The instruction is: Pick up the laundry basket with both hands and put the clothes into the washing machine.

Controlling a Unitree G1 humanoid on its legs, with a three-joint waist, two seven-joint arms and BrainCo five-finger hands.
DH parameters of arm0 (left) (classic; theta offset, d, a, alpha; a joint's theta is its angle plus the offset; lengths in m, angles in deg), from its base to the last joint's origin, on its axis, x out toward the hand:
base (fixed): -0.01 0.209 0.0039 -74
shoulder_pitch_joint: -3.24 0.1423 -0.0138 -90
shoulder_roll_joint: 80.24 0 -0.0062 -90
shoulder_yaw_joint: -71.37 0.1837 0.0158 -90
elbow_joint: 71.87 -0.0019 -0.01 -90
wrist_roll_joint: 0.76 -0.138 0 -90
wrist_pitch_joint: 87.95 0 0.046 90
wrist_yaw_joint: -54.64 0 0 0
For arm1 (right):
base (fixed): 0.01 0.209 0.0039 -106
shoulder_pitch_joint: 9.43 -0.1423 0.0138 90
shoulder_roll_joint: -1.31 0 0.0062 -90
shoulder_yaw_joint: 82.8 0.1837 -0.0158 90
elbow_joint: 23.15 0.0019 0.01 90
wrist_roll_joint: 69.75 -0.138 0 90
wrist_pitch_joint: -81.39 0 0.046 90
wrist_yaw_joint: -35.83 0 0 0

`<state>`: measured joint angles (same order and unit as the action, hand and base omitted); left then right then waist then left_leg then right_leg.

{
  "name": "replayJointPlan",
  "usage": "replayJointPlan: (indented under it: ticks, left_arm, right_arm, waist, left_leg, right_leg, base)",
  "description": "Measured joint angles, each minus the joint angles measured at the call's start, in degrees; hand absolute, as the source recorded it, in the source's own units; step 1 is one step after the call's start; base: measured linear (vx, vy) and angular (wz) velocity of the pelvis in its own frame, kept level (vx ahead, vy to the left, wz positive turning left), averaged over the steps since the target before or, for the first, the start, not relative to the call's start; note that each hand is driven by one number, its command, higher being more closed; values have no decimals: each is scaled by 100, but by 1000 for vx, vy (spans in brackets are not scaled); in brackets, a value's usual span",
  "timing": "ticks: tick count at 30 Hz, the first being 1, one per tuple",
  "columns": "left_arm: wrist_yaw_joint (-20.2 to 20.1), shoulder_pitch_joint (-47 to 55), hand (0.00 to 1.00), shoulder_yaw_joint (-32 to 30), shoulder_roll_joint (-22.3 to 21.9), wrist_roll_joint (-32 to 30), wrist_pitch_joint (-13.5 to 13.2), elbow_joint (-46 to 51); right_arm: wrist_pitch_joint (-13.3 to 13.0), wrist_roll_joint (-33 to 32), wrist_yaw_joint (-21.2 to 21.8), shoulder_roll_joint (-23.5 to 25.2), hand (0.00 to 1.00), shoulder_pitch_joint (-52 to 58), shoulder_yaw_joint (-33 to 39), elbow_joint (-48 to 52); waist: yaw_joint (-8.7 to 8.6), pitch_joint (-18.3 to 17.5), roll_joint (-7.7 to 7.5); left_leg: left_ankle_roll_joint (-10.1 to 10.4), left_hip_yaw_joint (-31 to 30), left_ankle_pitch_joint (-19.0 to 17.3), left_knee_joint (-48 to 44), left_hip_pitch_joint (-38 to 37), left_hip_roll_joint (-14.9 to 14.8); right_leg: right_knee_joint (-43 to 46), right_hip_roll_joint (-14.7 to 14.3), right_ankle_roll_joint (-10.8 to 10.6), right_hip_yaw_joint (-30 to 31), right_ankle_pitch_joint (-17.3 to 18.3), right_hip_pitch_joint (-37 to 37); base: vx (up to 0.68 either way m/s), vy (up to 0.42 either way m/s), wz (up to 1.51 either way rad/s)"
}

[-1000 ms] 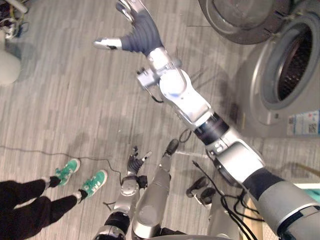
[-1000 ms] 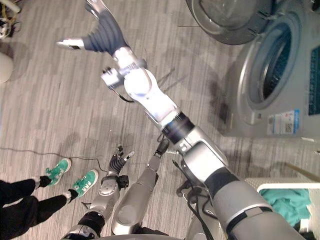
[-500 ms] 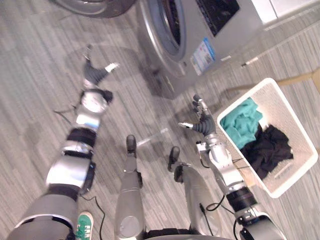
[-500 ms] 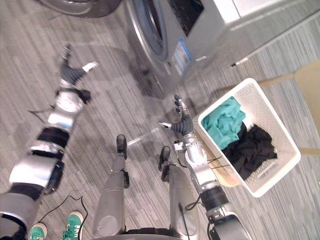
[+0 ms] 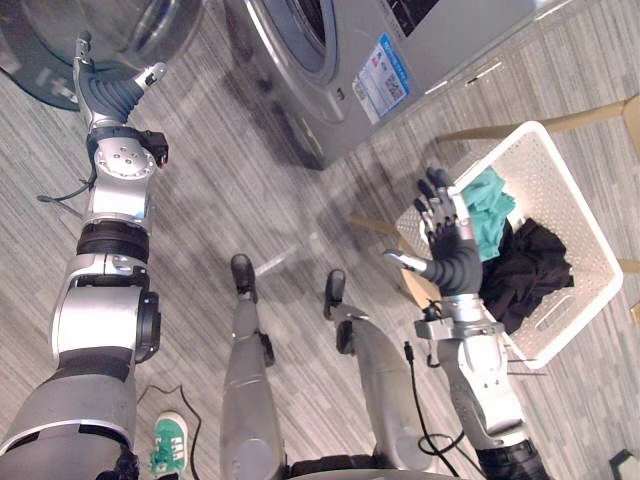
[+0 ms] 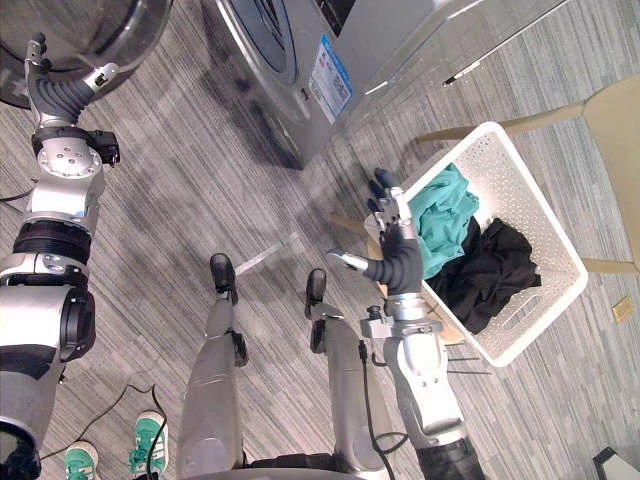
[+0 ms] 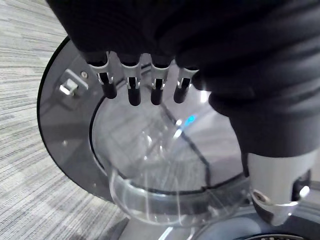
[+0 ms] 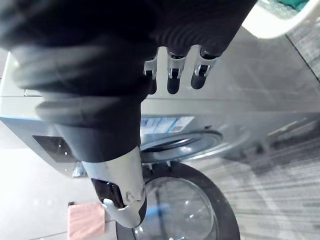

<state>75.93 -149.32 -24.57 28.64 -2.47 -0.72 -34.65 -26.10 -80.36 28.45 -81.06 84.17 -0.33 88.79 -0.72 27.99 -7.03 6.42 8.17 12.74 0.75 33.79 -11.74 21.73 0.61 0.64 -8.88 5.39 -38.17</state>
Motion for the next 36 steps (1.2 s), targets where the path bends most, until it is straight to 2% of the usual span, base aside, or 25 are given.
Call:
replayJointPlan:
  ticks: [2, 6, 12, 15, 18, 19, 23, 25, 27, 29, 30, 33, 34, 35, 36]
  left_arm:
    - [-19, 16, 0, -81, -7, -1, -4, 70]
    - [-8, 232, 0, -818, 38, 1, -1, 319]
    - [-9, 554, 0, -947, 101, 9, 4, 516]
    - [-5, 988, 0, -928, -73, 138, 0, 881]
    - [-3, 1922, 0, -568, -649, 201, -98, 1615]
    - [-3, 2395, 0, -442, -961, 201, -190, 1909]
    - [-55, 4098, 0, -41, -2028, 208, -416, 2417]
    - [-281, 5009, 0, 305, -2477, 214, -415, 2238]
    - [-499, 5581, 0, 440, -2842, 214, -426, 1895]
    - [-599, 5907, 0, 427, -2924, 219, -460, 1547]
    - [-632, 6069, 0, 375, -2904, 224, -476, 1351]
    - [-650, 6405, 0, 301, -2898, 229, -501, 1022]
    - [-738, 6509, 0, 302, -2905, 229, -502, 908]
    - [-784, 6573, 0, 309, -2928, 228, -501, 849]
    - [-812, 6598, 0, 309, -2942, 227, -501, 817]
  right_arm:
    - [-1, 0, -6, 1, 0, 54, 84, 56]
    - [-22, -11, -14, -1, 0, 343, 376, 212]
    - [-33, -148, -14, -1, 0, 497, 565, 218]
    - [-31, -177, -22, 4, 0, 504, 571, 249]
    - [-30, -37, -176, 10, 0, 502, 598, 324]
    - [-27, 134, -287, 23, 0, 501, 612, 324]
    - [5, 564, -539, 282, 0, 494, 824, 292]
    - [19, 758, -613, 312, 0, 471, 945, -97]
    - [80, 930, -640, 311, 0, 472, 1128, -631]
    - [218, 1128, -645, 319, 0, 468, 1210, -964]
    - [279, 1216, -643, 332, 0, 456, 1214, -1111]
    - [348, 1417, -643, 351, 0, 442, 1210, -1390]
    - [432, 1482, -641, 350, 0, 402, 1212, -1482]
    - [446, 1556, -642, 344, 0, 397, 1213, -1623]
    - [465, 1607, -641, 340, 0, 386, 1205, -1739]
  waist:
    - [0, 1, -1]
    - [11, 10, 4]
    - [136, 13, 11]
    - [161, 33, 42]
    - [170, 34, 52]
    - [176, 33, 57]
    - [210, 4, 91]
    - [138, -307, 221]
    - [89, -586, 488]
    - [-24, -775, 681]
    - [-55, -828, 740]
    - [-151, -881, 747]
    - [-184, -924, 741]
    - [-232, -928, 741]
    - [-255, -941, 747]
  left_leg:
    - [-4, -2, -40, -85, 50, -18]
    - [-10, -11, -82, -224, 86, -40]
    - [-15, -36, -99, -278, 77, -21]
    - [-16, -115, -96, -276, -75, 31]
    - [-52, -120, -140, -271, -488, 137]
    - [-73, -96, -189, -277, -683, 183]
    - [-135, 251, -572, -581, -1213, 267]
    - [-139, 464, -840, -781, -1370, 255]
    - [-177, 662, -1061, -994, -1579, 170]
    - [-179, 900, -1229, -1104, -1780, 90]
    - [-179, 1124, -1373, -1183, -1954, 30]
    - [-193, 1766, -1619, -1250, -2368, -64]
    - [-206, 2075, -1738, -1270, -2536, -123]
    - [-217, 2352, -1832, -1273, -2736, -137]
    - [-190, 2512, -1878, -1274, -2847, -178]
  right_leg:
    - [-1, -10, 6, -12, -4, -1]
    - [-11, -51, 33, -53, -23, 39]
    - [-3, -26, 34, -100, -22, 96]
    - [31, 40, 24, -190, 16, 280]
    - [227, 197, -19, -198, 213, 626]
    - [310, 253, -31, -177, 287, 776]
    - [437, 312, -97, 148, 419, 1172]
    - [355, 254, -121, 427, 422, 1296]
    - [78, 131, -220, 694, 335, 1571]
    - [-176, 30, -270, 950, 189, 1785]
    - [-330, -50, -298, 1213, 56, 1905]
    - [-568, -136, -409, 1687, -109, 2028]
    - [-630, 33, -264, 1341, -29, 2038]
    - [-629, 387, -123, 519, -8, 2107]
    - [-617, 564, -24, 55, 4, 2162]
  base:
    - [9, -14, -3]
    - [1, -16, 0]
    - [4, -15, 5]
    - [30, -7, 19]
    - [37, -10, 21]
    - [0, 0, 0]
    - [-23, 21, -31]
    - [-13, 48, -64]
    - [56, 47, -70]
    - [77, 61, -82]
    - [80, 63, -104]
    - [61, 68, -124]
    - [32, 66, -121]
    - [25, 70, -117]
    - [41, 88, -118]
